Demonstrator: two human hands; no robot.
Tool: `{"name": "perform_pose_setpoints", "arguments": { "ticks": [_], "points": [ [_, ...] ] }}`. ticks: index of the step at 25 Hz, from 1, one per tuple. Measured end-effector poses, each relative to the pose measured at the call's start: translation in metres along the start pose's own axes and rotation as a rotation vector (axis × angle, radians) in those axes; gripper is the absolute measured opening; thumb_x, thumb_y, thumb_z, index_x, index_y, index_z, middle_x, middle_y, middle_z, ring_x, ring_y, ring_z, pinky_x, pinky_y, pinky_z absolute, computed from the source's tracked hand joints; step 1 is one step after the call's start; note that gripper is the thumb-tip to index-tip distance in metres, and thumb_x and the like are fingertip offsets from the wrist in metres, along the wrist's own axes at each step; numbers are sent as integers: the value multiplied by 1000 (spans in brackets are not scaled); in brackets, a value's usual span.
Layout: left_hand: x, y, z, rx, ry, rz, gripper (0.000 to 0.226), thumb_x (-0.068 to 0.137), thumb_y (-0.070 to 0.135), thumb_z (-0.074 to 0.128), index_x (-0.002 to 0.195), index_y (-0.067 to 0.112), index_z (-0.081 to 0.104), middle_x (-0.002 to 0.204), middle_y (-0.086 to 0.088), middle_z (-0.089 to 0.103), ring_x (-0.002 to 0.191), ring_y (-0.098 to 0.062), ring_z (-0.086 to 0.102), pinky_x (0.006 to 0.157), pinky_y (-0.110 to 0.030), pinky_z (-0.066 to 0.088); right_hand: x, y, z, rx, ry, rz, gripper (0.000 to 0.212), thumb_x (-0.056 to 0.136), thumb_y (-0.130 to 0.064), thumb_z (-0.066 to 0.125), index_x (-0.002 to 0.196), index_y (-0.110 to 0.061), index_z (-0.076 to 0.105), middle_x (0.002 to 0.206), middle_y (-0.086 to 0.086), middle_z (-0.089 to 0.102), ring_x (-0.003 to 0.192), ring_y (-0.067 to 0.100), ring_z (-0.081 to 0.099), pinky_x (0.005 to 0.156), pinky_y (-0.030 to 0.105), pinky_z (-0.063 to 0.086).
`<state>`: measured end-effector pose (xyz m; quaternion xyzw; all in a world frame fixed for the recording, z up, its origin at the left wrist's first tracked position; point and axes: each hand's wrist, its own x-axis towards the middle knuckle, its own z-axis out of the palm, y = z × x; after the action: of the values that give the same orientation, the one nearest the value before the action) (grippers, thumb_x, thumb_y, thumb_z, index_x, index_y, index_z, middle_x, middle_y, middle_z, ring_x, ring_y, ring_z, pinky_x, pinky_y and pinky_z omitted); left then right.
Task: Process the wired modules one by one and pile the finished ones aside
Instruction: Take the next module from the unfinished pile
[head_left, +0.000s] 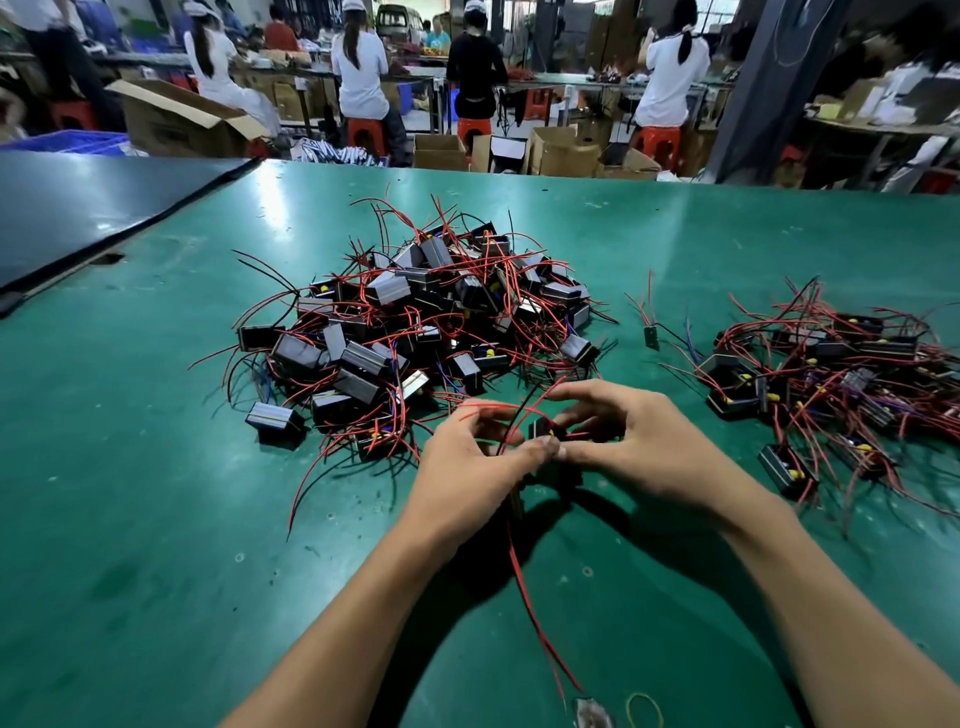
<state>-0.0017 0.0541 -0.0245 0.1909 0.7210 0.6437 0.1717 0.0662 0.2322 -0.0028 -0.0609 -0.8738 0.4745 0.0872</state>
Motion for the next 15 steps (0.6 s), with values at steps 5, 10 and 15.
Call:
{"name": "perform_pose_setpoints", "arguments": {
  "ticks": [5, 10, 15],
  "points": [
    [0, 2, 0, -61, -110, -2, 22, 86, 19, 74, 106, 16, 67, 82, -5, 72, 61, -11, 65, 56, -21, 51, -4, -6, 1, 47, -8, -59, 62, 79, -8, 83, 132, -28, 58, 108, -3, 75, 100, 4, 71, 89, 19, 54],
    [3, 1, 0, -104, -35, -8, 16, 91, 8, 67, 105, 17, 67, 86, -8, 75, 64, -14, 68, 61, -28, 58, -4, -1, -4, 245, 240, -62, 34, 89, 0, 69, 117, -20, 70, 104, -1, 77, 97, 11, 73, 85, 19, 55],
    [7, -2, -2, -218, -31, -54, 16, 91, -1, 61, 101, 12, 62, 75, -1, 73, 63, -22, 71, 60, -30, 58, 13, 16, -16, 352, 446, 328, 21, 95, -29, 67, 97, -9, 72, 81, 3, 71, 52, 11, 54, 47, 23, 42]
  ]
}}
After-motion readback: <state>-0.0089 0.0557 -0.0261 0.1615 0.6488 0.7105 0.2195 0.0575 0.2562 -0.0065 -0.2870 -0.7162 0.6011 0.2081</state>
